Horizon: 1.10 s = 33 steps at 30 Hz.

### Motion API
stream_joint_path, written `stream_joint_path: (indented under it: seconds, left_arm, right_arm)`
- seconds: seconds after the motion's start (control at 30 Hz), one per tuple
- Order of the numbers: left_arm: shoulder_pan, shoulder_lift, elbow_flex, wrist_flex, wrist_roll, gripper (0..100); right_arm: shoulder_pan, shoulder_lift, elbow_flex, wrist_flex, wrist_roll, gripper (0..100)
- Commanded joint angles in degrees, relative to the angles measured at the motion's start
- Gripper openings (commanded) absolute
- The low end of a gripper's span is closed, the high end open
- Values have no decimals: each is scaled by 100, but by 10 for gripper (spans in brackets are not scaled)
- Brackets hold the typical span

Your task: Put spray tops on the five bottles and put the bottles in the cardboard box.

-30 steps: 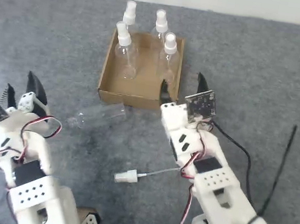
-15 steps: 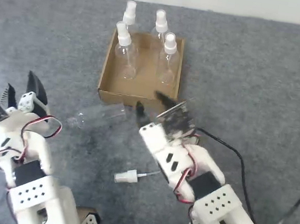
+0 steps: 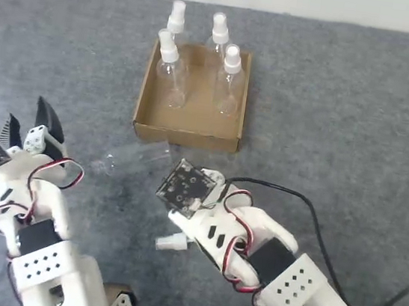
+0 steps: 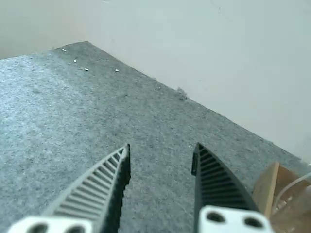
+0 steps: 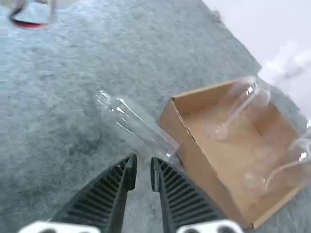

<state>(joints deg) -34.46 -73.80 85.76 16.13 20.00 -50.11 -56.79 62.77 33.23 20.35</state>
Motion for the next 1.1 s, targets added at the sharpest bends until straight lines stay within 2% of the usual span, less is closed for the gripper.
stream_joint_path:
  seconds: [0.0, 0.3, 0.6, 0.77, 1.07]
  left_arm:
    - [-79, -88, -84, -185, 53, 192]
    - [-316, -88, -110, -185, 334, 192]
    - [-325, -88, -110, -185, 325, 192]
    - [-501, -88, -119, -193, 343, 192]
    - [-659, -88, -127, -193, 360, 192]
  right_arm:
    - [-154, 57, -527, 48, 563, 12]
    - [-145, 2185, -1644, 48, 1319, 24]
    - [-145, 3574, -2549, 110, 1389, 201]
    - [-215, 4075, -3305, 804, 1829, 270]
    - [-611, 5103, -4149, 1086, 2655, 277]
